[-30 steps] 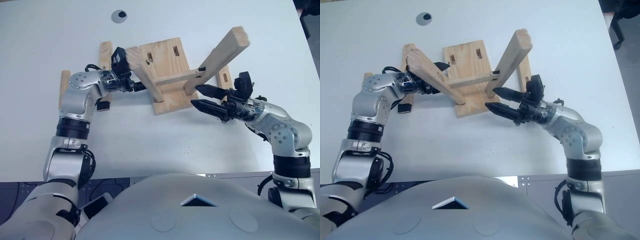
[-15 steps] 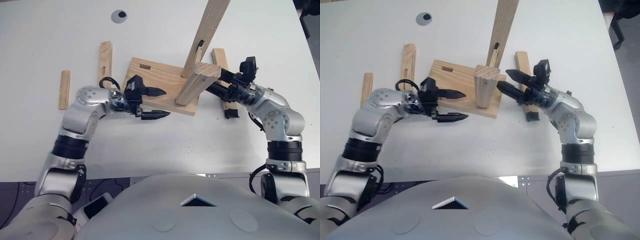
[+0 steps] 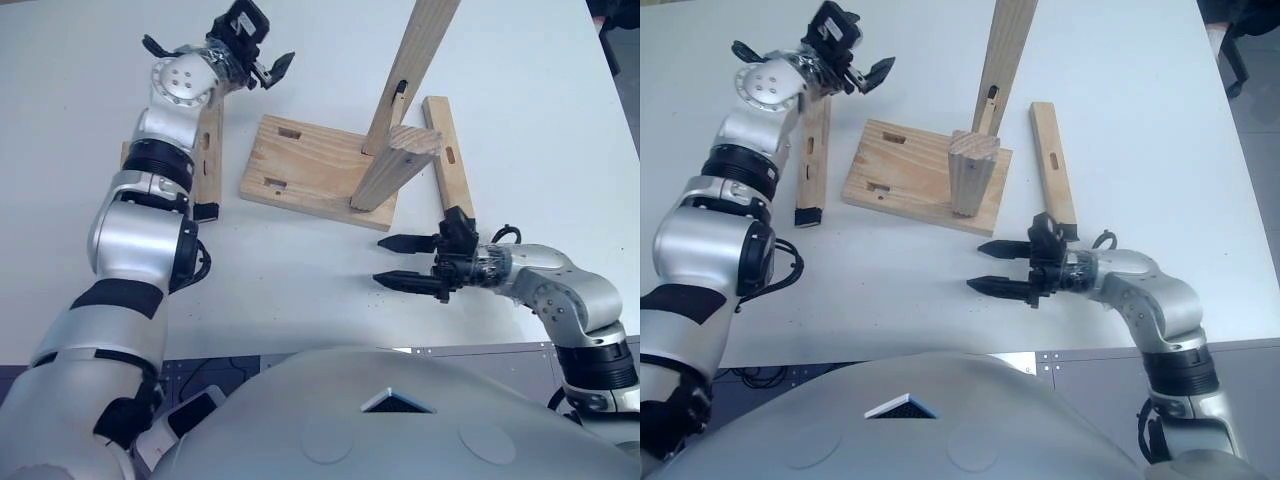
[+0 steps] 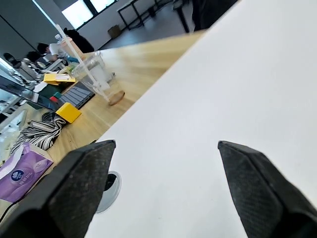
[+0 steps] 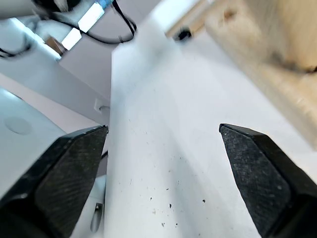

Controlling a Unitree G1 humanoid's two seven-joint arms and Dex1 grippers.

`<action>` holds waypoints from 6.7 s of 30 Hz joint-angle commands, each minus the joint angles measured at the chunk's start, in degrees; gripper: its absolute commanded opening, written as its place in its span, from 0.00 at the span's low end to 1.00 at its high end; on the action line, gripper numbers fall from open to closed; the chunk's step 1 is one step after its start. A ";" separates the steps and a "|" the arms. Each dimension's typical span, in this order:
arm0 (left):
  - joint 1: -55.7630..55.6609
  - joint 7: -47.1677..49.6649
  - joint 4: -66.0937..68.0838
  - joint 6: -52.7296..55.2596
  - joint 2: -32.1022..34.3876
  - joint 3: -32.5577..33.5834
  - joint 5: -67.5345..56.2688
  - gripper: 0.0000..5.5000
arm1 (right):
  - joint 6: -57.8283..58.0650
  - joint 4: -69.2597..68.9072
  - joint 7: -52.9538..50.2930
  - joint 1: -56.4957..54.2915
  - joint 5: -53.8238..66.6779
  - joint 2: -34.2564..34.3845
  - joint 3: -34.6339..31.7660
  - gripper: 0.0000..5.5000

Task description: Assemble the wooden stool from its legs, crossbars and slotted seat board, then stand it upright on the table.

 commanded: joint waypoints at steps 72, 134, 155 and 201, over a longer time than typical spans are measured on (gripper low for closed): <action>33.06 -12.93 -38.21 -16.06 17.49 -7.35 9.82 0.69 | -8.38 29.76 -31.81 -36.77 -42.60 15.07 12.37 0.75; 44.44 -8.27 -34.06 7.17 15.35 30.87 -23.58 0.23 | -0.92 10.67 -37.77 -24.36 -33.04 15.63 -8.88 0.75; 24.46 -7.95 -69.83 6.66 -4.78 11.94 -26.48 0.23 | -9.61 0.03 -37.51 -36.59 14.61 35.11 -18.26 0.75; 35.93 -13.03 -69.41 15.44 -1.54 6.68 -22.03 0.43 | -12.49 6.62 -37.92 -36.07 8.79 31.66 -15.20 0.07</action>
